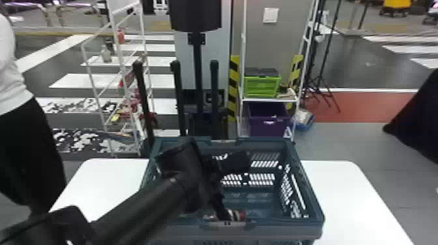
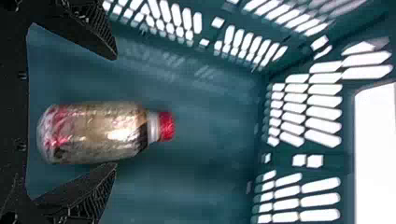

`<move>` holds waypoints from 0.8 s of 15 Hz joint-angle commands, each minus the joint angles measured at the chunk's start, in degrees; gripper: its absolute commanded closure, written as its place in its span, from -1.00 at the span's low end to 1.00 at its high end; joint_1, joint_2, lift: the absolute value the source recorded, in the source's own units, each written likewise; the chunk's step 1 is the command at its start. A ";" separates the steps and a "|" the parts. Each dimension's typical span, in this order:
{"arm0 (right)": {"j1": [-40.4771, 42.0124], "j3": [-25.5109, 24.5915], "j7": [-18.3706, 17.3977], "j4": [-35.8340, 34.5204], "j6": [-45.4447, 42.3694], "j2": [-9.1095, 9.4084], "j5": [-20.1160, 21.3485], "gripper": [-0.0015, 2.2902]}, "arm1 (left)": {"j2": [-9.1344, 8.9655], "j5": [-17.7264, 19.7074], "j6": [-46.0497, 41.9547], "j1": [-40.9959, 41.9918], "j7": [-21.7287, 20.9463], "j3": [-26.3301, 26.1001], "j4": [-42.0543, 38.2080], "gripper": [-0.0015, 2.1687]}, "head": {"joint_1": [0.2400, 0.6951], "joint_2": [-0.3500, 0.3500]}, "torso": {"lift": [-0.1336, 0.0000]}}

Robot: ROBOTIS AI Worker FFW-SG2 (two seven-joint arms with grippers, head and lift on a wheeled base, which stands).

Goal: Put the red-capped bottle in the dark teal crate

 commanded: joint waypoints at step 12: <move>-0.35 -0.35 0.00 -0.30 0.00 -1.33 -0.79 -0.87 | 17.67 19.07 33.99 39.56 32.88 45.56 -84.66 -0.97 | 0.14 0.00 | 1.00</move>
